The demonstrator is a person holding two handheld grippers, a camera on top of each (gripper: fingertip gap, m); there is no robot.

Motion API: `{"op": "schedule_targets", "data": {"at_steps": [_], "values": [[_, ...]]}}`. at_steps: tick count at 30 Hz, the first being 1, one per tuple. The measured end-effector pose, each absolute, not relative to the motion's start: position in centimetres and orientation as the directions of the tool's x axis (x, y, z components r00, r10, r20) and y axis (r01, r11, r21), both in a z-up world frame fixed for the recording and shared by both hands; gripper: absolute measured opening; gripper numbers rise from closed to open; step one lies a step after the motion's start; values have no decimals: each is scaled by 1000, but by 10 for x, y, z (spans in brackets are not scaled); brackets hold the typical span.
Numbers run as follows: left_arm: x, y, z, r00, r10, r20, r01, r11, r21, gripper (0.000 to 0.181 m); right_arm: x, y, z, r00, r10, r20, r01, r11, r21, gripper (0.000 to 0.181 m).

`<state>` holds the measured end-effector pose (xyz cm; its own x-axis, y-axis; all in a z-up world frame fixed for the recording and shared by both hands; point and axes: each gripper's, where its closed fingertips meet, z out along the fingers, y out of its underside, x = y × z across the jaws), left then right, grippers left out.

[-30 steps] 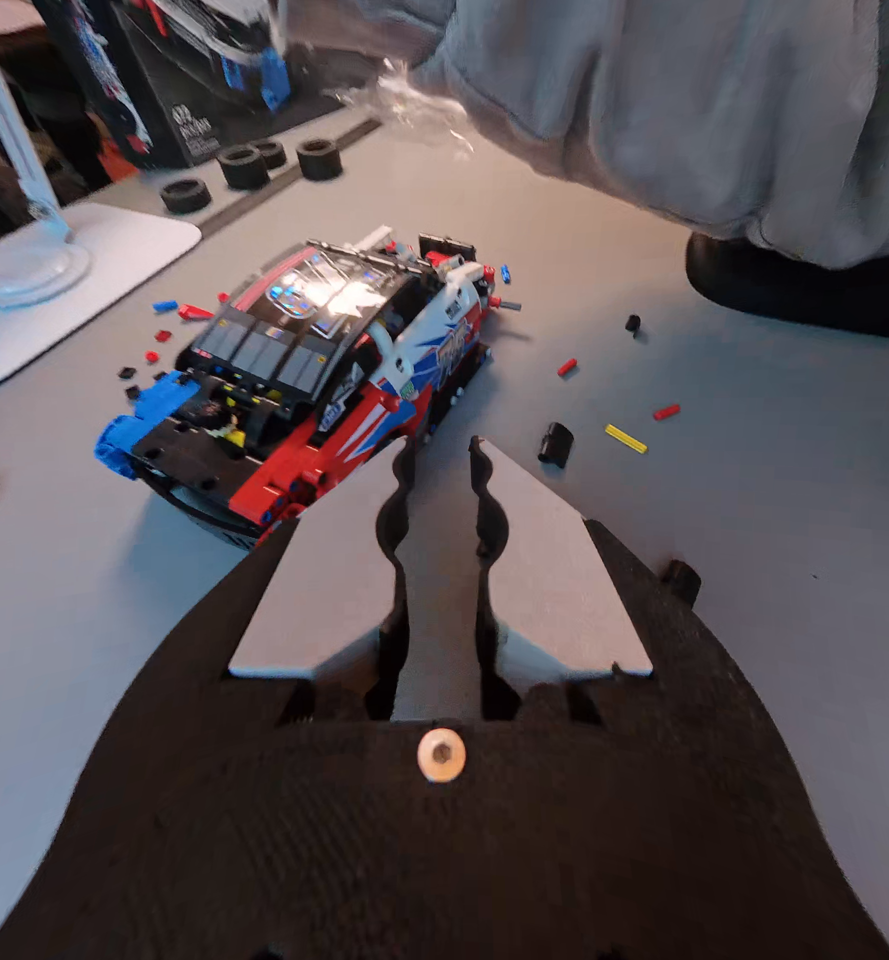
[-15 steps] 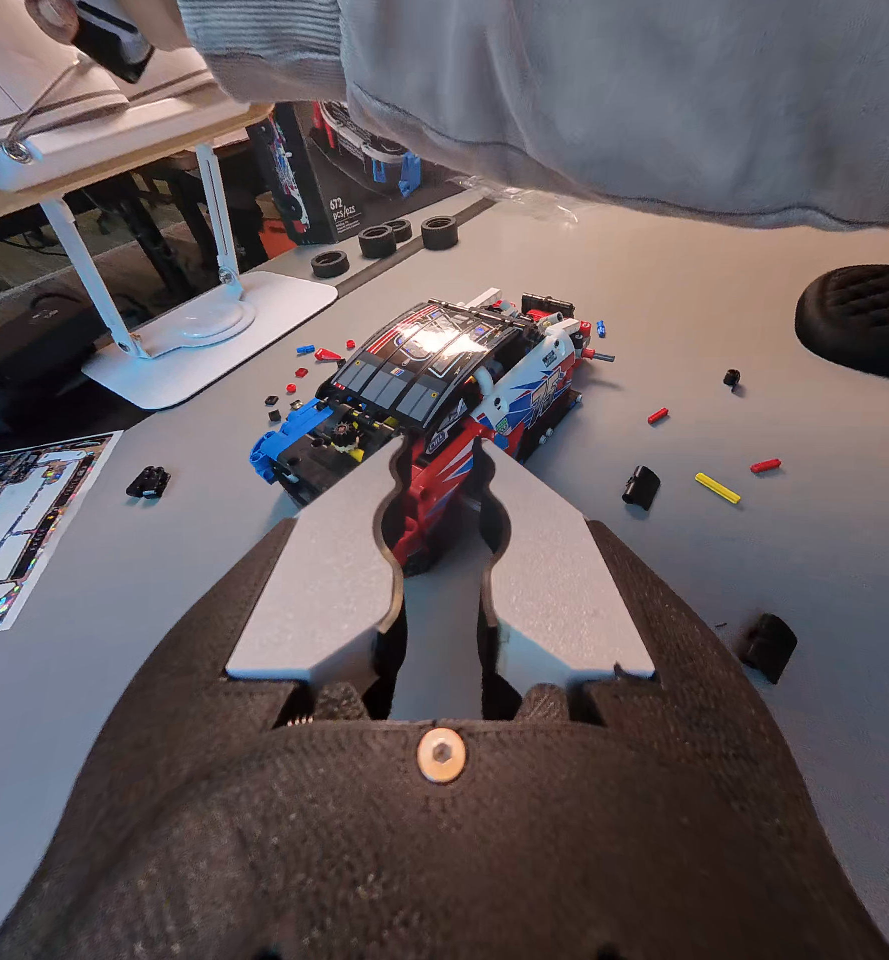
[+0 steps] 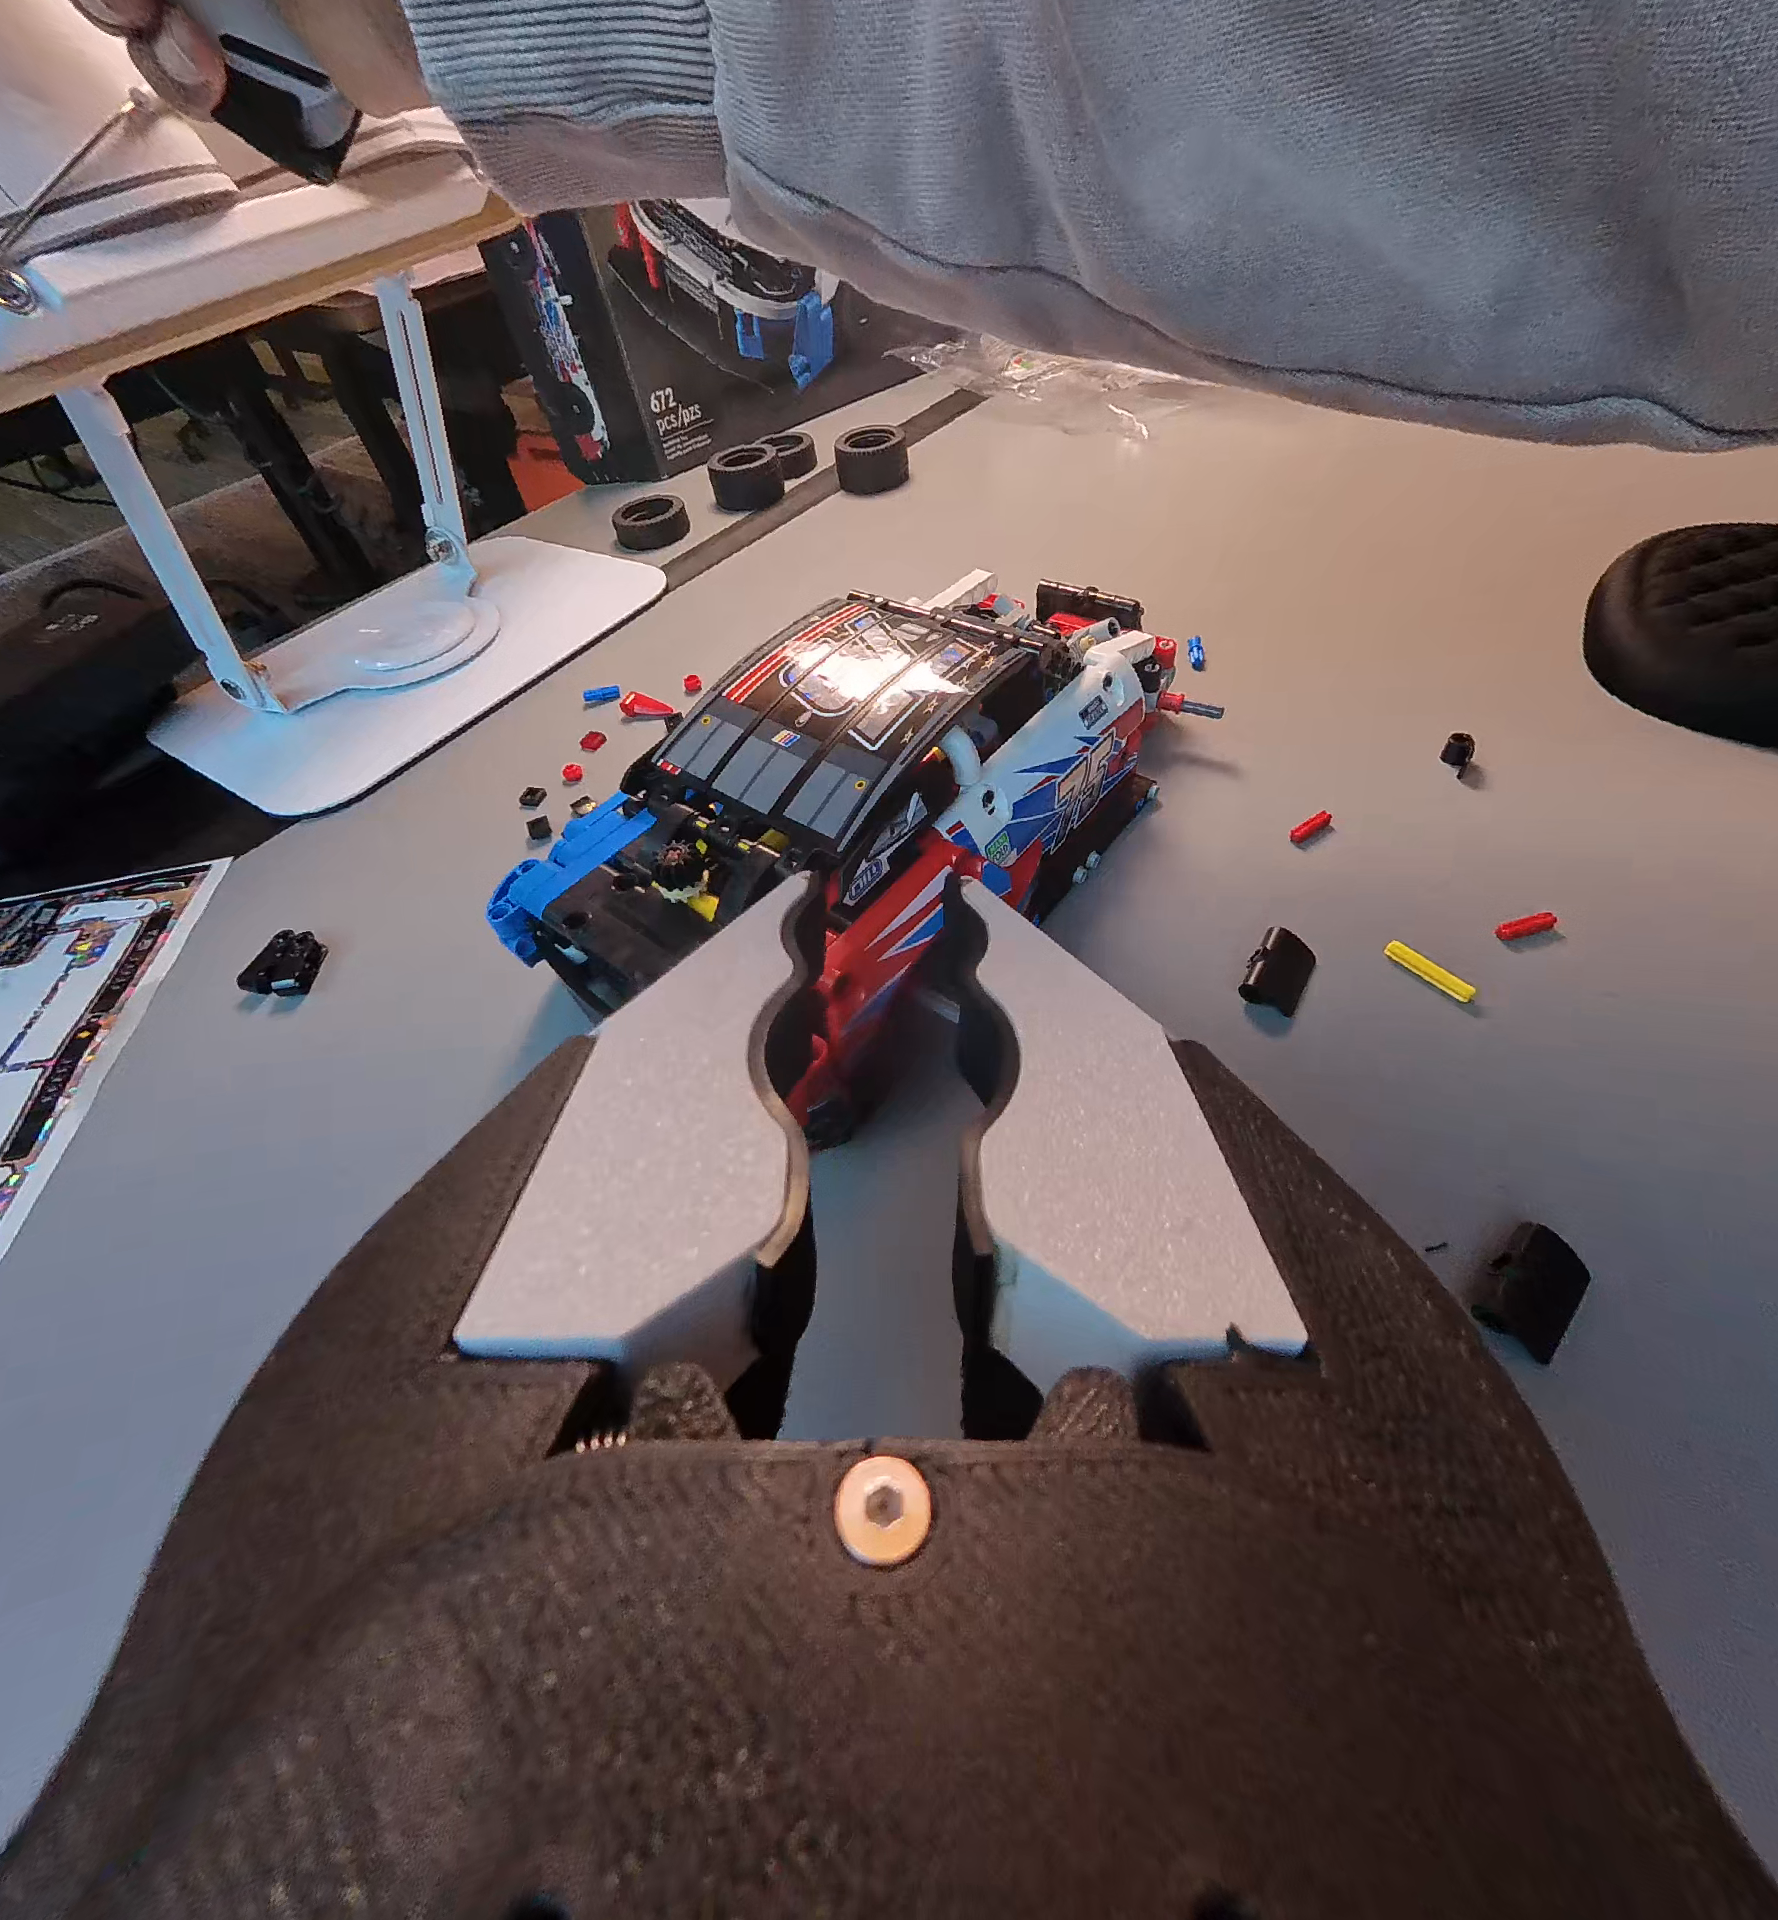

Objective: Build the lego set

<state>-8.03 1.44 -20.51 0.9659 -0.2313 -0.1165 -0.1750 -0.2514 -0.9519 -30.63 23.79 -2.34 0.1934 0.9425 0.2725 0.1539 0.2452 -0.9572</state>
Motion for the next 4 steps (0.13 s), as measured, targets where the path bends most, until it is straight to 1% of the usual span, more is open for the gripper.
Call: {"op": "schedule_targets", "data": {"at_steps": [1, 4], "values": [[-80, 15, -206, 966, -232, -117, -176, -254, -951, 20, -305, 238, -25, 192, 942, 274, 155, 247, -957, 0], [-79, 15, -207, 965, -235, -120, -180, -257, -949, 20, -303, 235, -30, 181, 942, 281, 152, 256, -955, 0]]}}
